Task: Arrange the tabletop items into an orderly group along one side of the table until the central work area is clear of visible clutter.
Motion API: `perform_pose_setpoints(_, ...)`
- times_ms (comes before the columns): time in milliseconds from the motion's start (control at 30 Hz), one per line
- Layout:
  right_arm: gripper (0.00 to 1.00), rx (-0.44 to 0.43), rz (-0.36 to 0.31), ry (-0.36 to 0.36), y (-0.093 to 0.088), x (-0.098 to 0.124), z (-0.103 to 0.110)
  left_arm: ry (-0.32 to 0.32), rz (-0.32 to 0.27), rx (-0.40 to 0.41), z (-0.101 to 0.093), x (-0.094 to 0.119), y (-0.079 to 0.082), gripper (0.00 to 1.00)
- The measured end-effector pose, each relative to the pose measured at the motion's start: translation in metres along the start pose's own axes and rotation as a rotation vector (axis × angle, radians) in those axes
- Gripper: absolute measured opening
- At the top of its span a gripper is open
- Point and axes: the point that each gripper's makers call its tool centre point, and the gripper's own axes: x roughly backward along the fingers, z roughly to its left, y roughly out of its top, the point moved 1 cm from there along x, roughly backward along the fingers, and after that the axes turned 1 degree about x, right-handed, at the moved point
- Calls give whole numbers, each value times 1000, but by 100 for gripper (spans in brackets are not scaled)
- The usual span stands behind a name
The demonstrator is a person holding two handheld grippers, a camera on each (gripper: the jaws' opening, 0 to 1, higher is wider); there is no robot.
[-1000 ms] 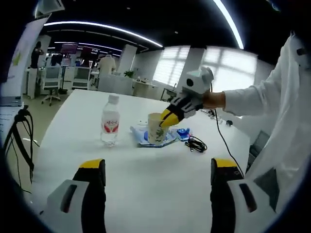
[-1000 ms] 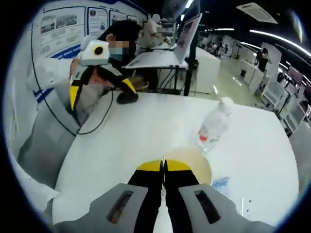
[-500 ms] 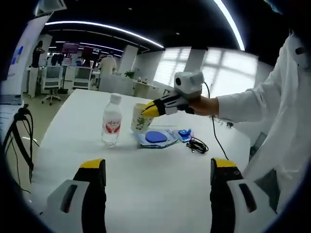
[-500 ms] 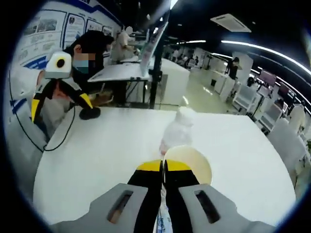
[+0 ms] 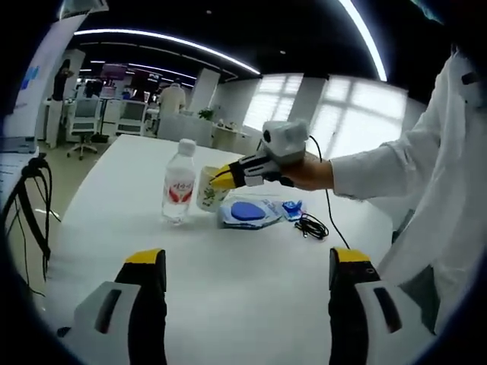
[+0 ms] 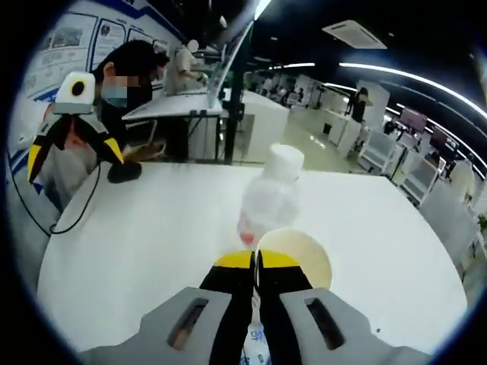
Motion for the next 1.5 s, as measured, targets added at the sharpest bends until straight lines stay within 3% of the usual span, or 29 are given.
perform_pose_setpoints(767, 0, 89, 43, 17, -27, -15, 5, 4, 7, 21, 4, -5, -8, 90)
perform_pose_setpoints(867, 0, 63, 49, 21, -28, -15, 5, 6, 11, 23, 4, -6, -10, 90)
perform_pose_setpoints(1133, 0, 95, 60, 31, -31, -17, 8, 8, 7, 27, 4, -6, -11, 89)
perform_pose_setpoints(1500, 10, 83, 57, 31, -29, -16, 8, 6, 10, 31, 4, -7, -13, 90)
